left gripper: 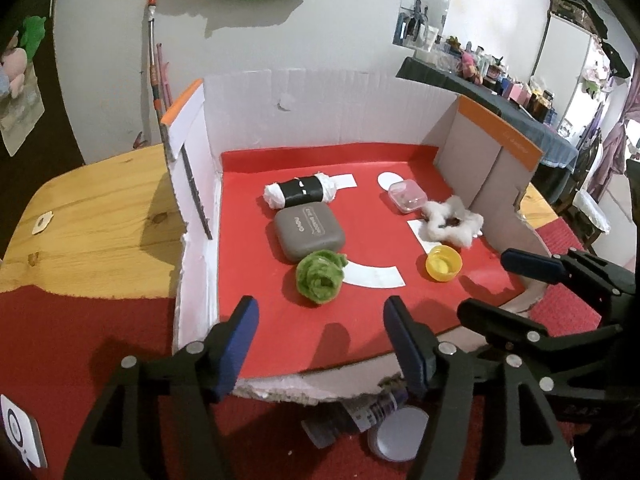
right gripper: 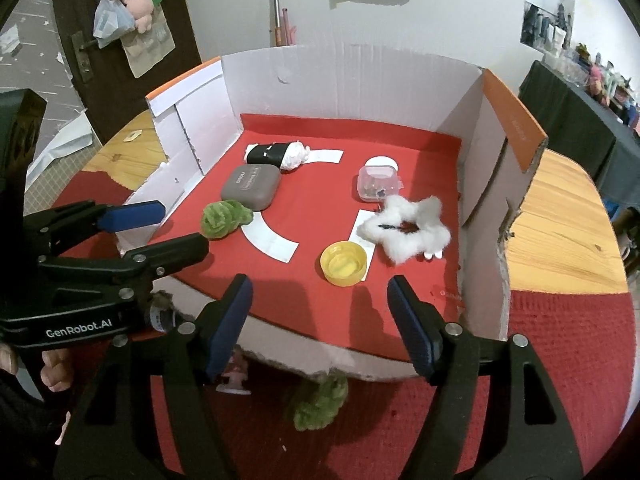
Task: Organize objects
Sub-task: 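Withdraw both tools from the box back over the remaining items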
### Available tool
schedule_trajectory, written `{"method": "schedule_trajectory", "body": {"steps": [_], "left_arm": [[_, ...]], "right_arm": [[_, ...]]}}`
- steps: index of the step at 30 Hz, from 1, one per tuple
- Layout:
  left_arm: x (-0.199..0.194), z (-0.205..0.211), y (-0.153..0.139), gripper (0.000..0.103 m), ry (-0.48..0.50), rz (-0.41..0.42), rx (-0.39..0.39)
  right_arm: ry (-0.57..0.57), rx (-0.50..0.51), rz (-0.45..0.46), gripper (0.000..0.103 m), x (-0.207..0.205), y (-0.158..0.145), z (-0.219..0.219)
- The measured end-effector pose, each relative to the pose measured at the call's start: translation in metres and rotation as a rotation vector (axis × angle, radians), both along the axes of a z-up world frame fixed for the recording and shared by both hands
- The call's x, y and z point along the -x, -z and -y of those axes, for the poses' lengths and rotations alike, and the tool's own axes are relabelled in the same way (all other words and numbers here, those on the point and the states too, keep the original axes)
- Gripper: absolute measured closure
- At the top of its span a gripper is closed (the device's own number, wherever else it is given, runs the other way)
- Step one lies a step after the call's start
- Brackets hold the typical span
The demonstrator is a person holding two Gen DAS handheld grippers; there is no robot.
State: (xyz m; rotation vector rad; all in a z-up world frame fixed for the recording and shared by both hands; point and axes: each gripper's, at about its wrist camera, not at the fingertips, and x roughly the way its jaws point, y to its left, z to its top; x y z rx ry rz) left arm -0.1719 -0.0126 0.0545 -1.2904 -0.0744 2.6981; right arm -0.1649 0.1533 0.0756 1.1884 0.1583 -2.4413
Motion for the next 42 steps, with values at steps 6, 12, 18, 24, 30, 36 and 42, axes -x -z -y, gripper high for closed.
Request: {"method": "schedule_trajectory", "body": {"steps": [6,12,18,24,30,36,42], "left_arm": [[-0.008,0.002,-0.003,0.028,-0.008,-0.013,-0.003],[-0.015,0.003,-0.006,0.019,-0.015,-0.027,0.0],[-0.024,0.003,-0.008,0.013,-0.018,-0.038,0.009],[-0.032,0.003,-0.01,0.009,-0.028,-0.035,0.008],[-0.041,0.005,-0.011,0.007,-0.039,-0.037,0.002],[-0.048,0.005,-0.01,0.003,-0.042,-0.035,0.003],[-0.056,0.005,-0.009,0.0,-0.05,-0.03,0.001]], "right_arm": [[0.0,-0.001,-0.016,0.029,-0.009,-0.006,0.0],[0.003,0.001,-0.029,0.023,-0.018,-0.01,0.0],[0.004,0.003,-0.042,0.019,-0.028,-0.014,-0.001],[0.004,0.002,-0.057,0.014,-0.039,-0.018,-0.002],[0.006,0.005,-0.069,0.012,-0.05,-0.021,-0.004],[0.005,0.007,-0.074,0.01,-0.059,-0.023,-0.004],[0.006,0.008,-0.076,0.007,-0.064,-0.022,-0.004]]}}
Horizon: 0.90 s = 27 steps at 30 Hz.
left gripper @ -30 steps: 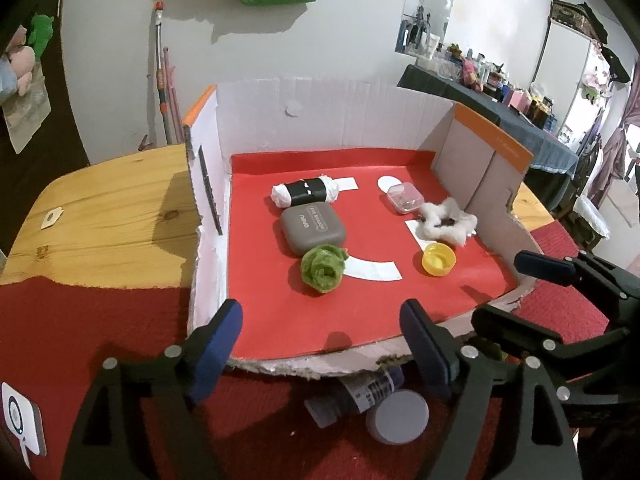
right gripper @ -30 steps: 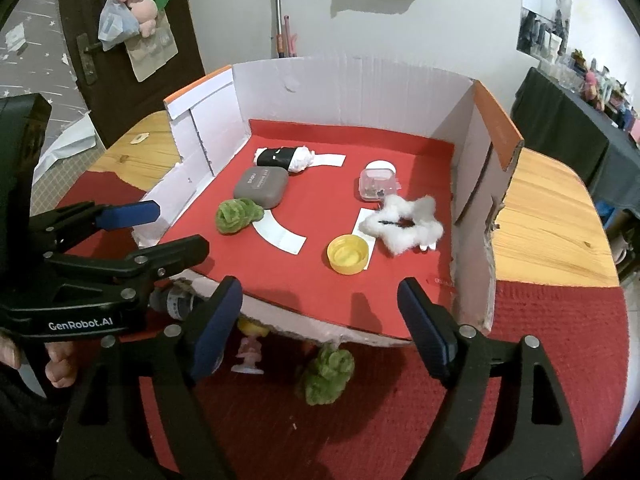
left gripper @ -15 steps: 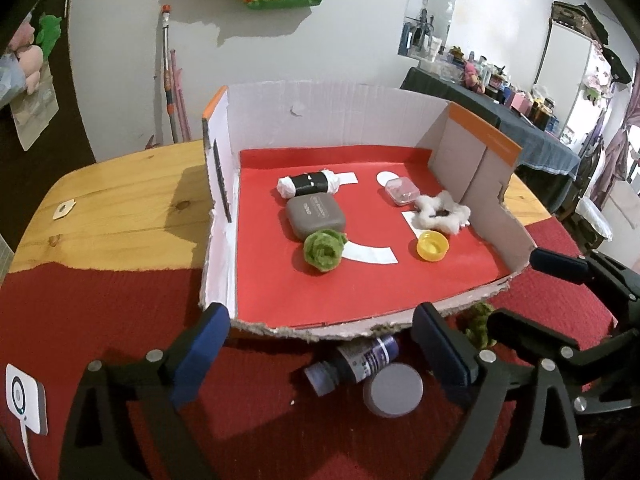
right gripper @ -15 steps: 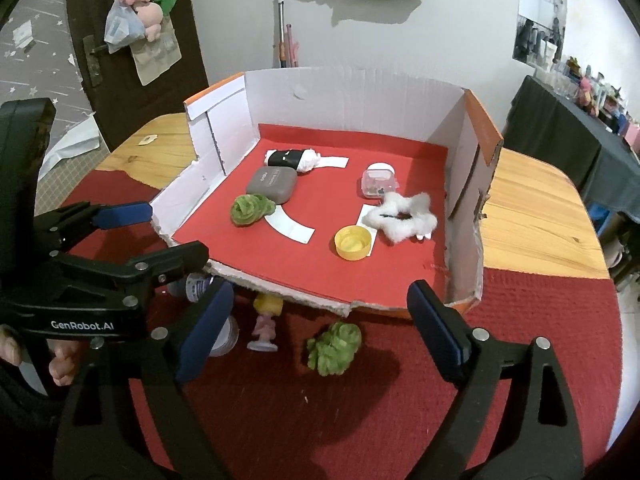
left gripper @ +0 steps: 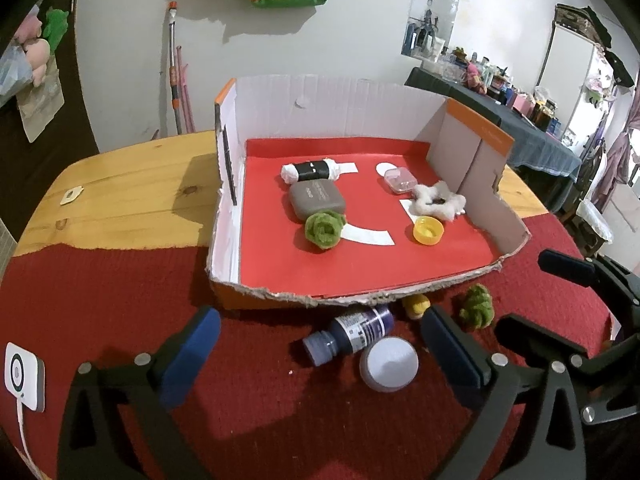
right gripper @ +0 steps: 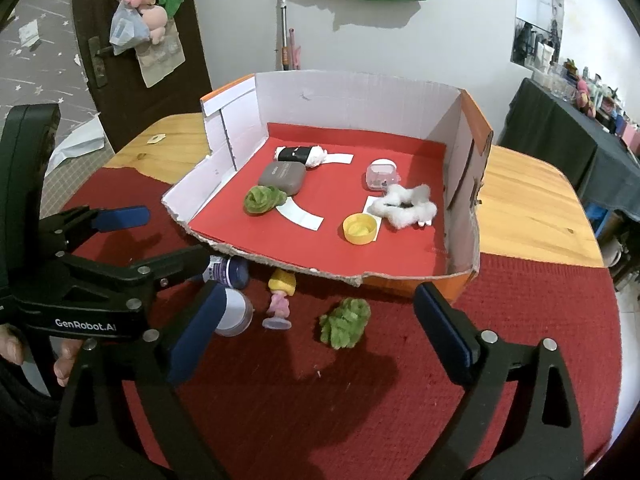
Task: Organize objects
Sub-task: 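Withdraw both tools from the box back over the remaining items, then grasp the white round jar with the left tool while the right tool grasps the green fuzzy plush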
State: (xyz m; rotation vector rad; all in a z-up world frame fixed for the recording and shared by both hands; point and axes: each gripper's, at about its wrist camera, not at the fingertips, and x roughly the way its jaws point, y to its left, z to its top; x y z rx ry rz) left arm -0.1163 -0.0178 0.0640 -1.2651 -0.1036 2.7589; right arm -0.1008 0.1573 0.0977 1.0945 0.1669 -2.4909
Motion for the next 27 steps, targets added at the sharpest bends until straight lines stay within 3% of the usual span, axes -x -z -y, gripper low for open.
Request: {"method": "schedule_trajectory", "body": {"steps": [9,27], "left_arm": [[-0.01,-0.002,0.003,0.0,-0.007,0.007,0.004],[-0.036,-0.01,0.013,0.0,0.008,0.01,0.005]], "right_arm": [[0.004,0.002,-0.001,0.001,-0.013,0.004,-0.003],[0.006,0.012,0.01,0.001,-0.039,0.017,-0.011]]}}
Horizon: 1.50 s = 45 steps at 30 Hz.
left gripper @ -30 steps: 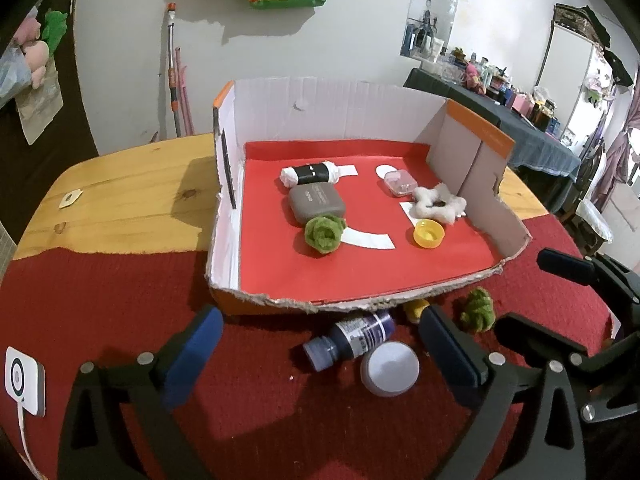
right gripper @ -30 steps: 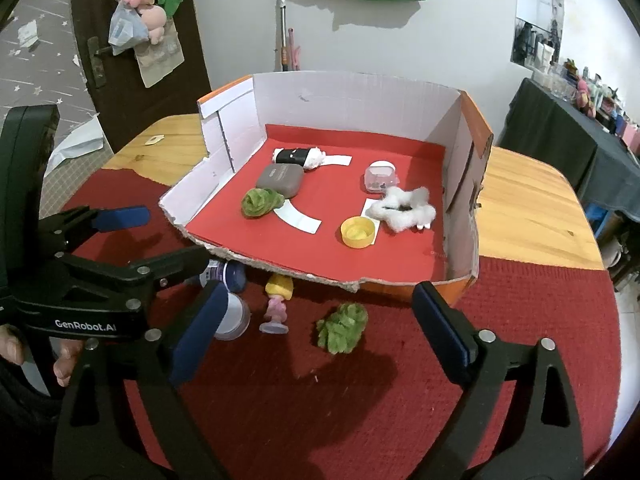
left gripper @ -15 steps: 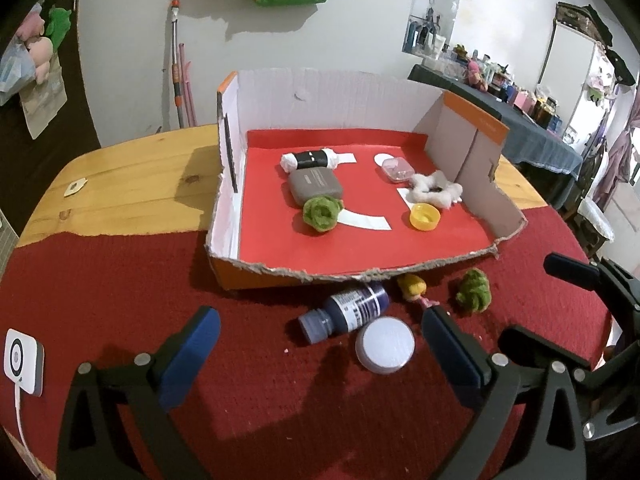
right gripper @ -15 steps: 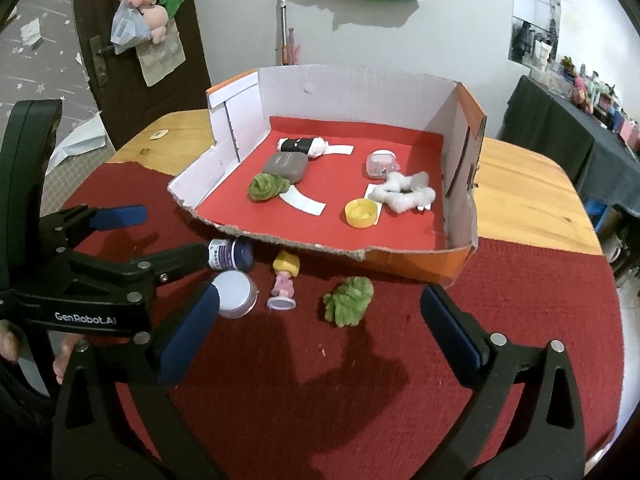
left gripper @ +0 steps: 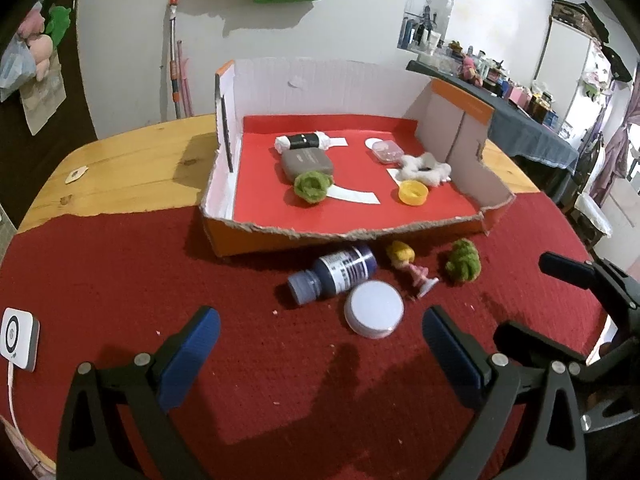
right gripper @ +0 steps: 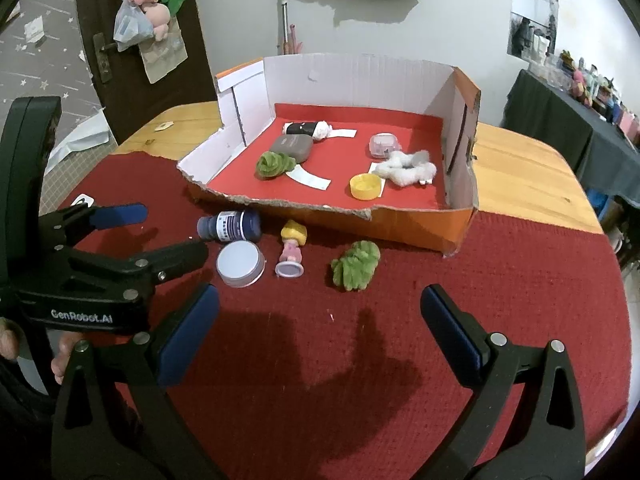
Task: Organize objects
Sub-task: 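Grasp the white round jar with the left tool while the right tool grasps the green fuzzy plush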
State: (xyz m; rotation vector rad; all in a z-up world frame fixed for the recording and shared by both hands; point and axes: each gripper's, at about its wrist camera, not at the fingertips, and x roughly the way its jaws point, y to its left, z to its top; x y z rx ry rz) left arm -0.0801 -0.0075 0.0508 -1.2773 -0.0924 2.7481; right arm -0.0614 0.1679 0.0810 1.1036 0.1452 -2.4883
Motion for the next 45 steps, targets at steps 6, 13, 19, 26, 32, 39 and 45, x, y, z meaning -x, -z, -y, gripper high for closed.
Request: {"method": "schedule_trajectory", "body": {"steps": [6,13,19,26,32,39,45], "left_arm": [[-0.006,-0.006,0.005,0.013,0.022,0.002,0.001],[-0.004,-0.016,0.015,0.026,0.062,0.025,0.006],[0.003,-0.021,0.025,0.035,0.086,0.058,-0.012],[0.009,-0.023,0.029,0.035,0.095,0.061,-0.01],[0.013,-0.023,0.027,0.042,0.093,0.057,-0.008],[0.014,-0.025,0.026,0.061,0.106,0.053,-0.024],[0.011,-0.027,0.026,0.062,0.111,0.049,-0.025]], "right_arm": [[0.005,0.003,0.009,0.019,-0.005,0.004,-0.005],[0.021,0.001,0.043,0.041,0.003,0.016,-0.01],[0.032,-0.004,0.069,0.049,0.017,0.026,-0.012],[0.049,0.003,0.089,0.058,0.034,0.034,-0.015],[0.042,-0.001,0.094,0.059,0.044,0.037,-0.01],[0.033,-0.009,0.1,0.07,0.053,0.04,-0.003],[0.032,-0.002,0.096,0.077,0.054,0.041,-0.001]]}}
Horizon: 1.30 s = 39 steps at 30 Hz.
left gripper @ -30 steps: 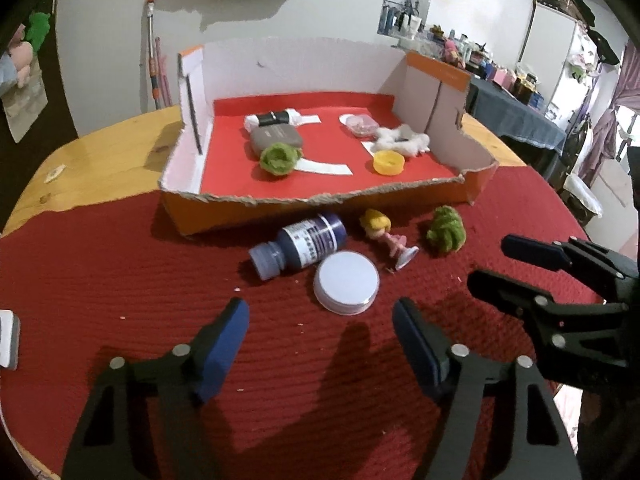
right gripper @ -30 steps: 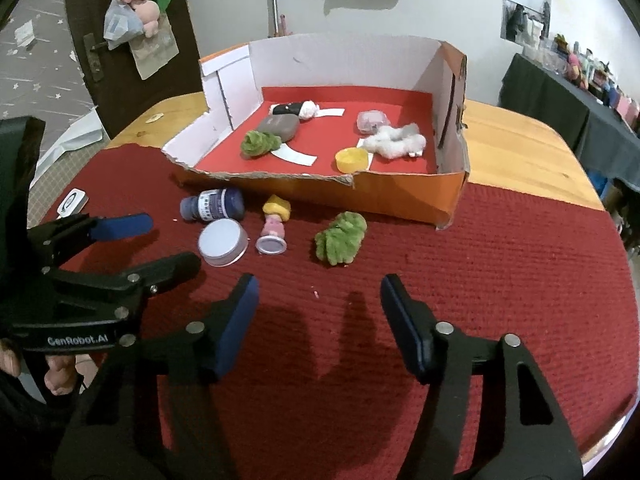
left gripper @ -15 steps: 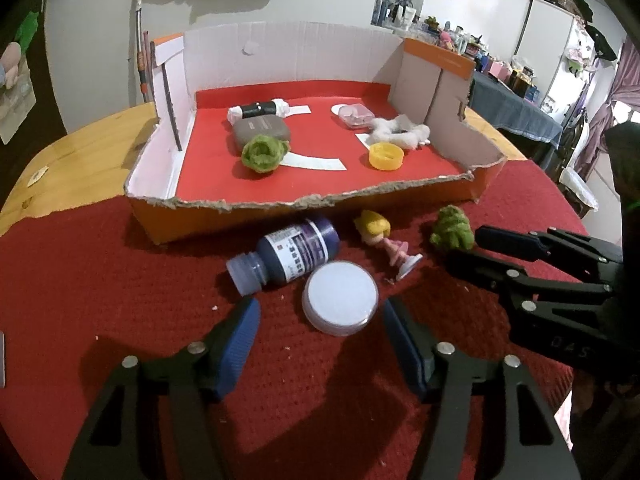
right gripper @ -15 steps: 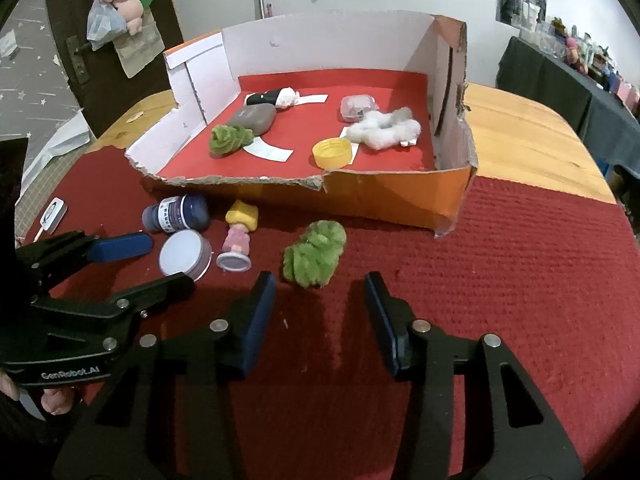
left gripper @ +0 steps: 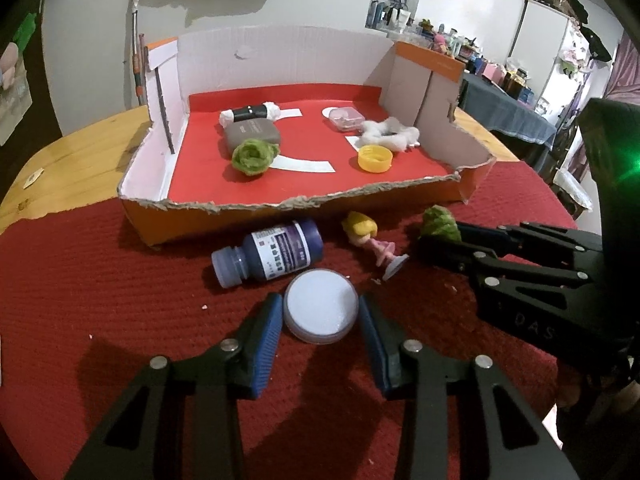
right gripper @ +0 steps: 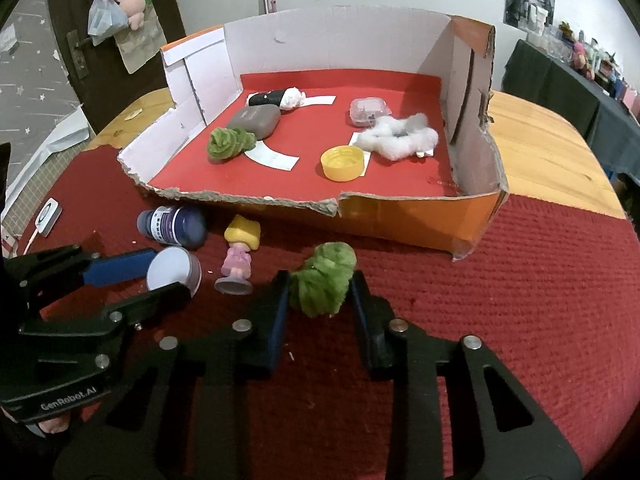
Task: Organize objects
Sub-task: 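Grasp the white round jar with the left tool while the right tool grasps the green fuzzy plush, then lift and carry the jar with the left tool while the right tool carries the plush into the box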
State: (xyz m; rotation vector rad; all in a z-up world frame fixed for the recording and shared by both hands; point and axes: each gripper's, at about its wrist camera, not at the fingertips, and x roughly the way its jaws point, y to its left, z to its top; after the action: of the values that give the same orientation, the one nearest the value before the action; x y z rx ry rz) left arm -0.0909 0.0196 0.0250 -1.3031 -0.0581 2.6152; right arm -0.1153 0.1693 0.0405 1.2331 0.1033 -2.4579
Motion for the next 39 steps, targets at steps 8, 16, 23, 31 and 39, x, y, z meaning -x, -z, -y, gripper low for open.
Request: {"method": "schedule_trajectory", "body": {"steps": [8,16,23,31,39], "left_arm": [[-0.006,-0.001,-0.003,0.062,0.0,-0.006,-0.002],[-0.015,0.003,-0.011,0.062,-0.013,-0.027,-0.012],[-0.019,0.003,-0.014,0.062,-0.013,-0.037,-0.013],[-0.02,0.003,-0.018,0.062,-0.011,-0.047,-0.014],[-0.013,0.008,-0.039,0.062,-0.013,-0.089,-0.031]], "right_arm": [[-0.019,0.02,-0.009,0.078,-0.015,-0.007,0.0],[-0.037,0.035,-0.013,0.078,-0.036,-0.013,0.001],[-0.045,0.041,-0.014,0.078,-0.045,-0.017,0.002],[-0.047,0.046,-0.015,0.078,-0.047,-0.019,0.002],[-0.056,0.057,-0.061,0.078,-0.046,-0.041,0.002]]}}
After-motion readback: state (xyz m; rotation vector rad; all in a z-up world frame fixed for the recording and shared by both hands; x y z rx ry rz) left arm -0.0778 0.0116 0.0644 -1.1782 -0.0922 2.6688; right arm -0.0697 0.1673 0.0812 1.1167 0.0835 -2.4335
